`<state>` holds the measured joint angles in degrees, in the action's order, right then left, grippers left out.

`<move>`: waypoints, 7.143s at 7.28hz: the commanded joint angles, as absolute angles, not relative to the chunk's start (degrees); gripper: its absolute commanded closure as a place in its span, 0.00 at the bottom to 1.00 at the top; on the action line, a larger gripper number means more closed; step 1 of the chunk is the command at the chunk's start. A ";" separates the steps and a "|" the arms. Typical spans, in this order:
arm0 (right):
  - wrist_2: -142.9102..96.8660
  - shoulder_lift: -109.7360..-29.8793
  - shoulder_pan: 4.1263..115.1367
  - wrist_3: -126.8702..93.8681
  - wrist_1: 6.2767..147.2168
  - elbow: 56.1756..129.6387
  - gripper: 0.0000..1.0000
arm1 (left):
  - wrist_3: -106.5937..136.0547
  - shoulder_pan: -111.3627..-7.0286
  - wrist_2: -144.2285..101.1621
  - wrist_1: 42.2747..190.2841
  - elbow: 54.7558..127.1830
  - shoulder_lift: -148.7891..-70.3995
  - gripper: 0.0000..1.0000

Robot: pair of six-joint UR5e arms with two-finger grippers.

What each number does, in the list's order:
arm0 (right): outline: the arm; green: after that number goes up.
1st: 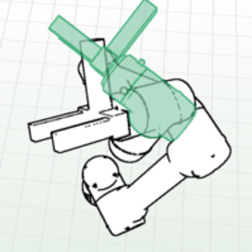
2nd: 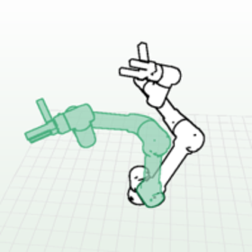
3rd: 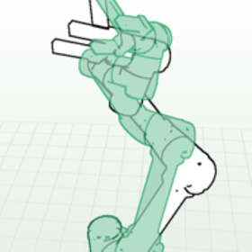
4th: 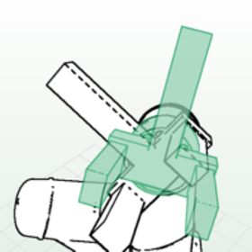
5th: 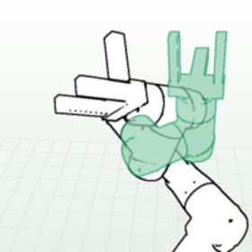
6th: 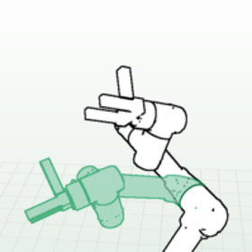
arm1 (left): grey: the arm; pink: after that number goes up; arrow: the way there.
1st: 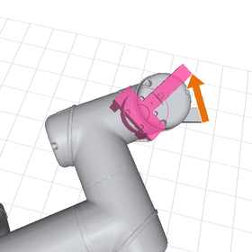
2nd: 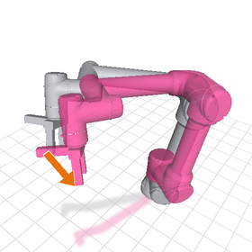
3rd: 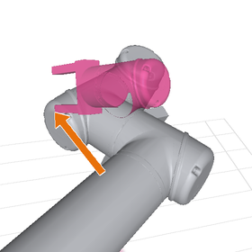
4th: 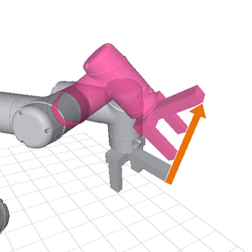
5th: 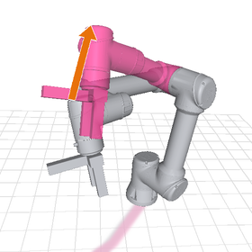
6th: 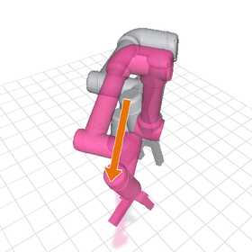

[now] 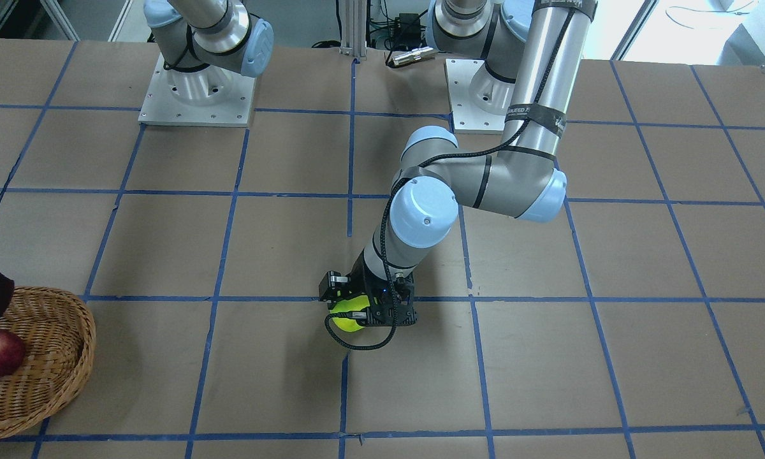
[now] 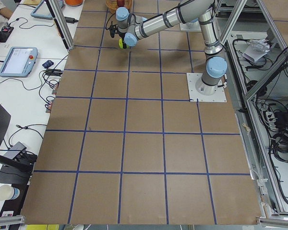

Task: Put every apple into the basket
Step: 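Carry dark apple to basket with right while left sets green apple centrally, then release the dark apple into the basket while left gripper withdraws, then reach the right gripper to the green apple and grasp it, then carry the green apple into the basket and open the right gripper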

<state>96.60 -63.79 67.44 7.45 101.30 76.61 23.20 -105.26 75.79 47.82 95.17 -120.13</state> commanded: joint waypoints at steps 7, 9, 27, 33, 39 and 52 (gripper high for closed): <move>96.50 -53.27 61.61 15.05 129.32 77.07 0.73 | 7.59 -93.55 88.38 94.52 75.76 -98.73 0.00; 97.29 -53.43 61.61 15.82 129.91 77.34 0.00 | -3.50 -89.38 88.24 96.24 76.11 -96.87 0.00; 84.55 -54.58 107.40 -3.98 112.94 77.52 0.00 | -2.37 -88.15 87.80 99.84 76.64 -96.50 0.00; 86.58 -51.68 107.31 -3.34 115.31 79.36 0.00 | -2.46 -88.07 88.32 99.41 76.38 -96.68 0.00; 87.54 -55.08 103.30 -1.32 111.49 75.08 1.00 | -2.37 -88.15 87.89 99.49 76.73 -96.50 0.00; 92.64 -55.10 69.35 19.34 98.44 74.18 0.00 | -2.37 -88.15 87.89 99.41 76.73 -96.59 0.00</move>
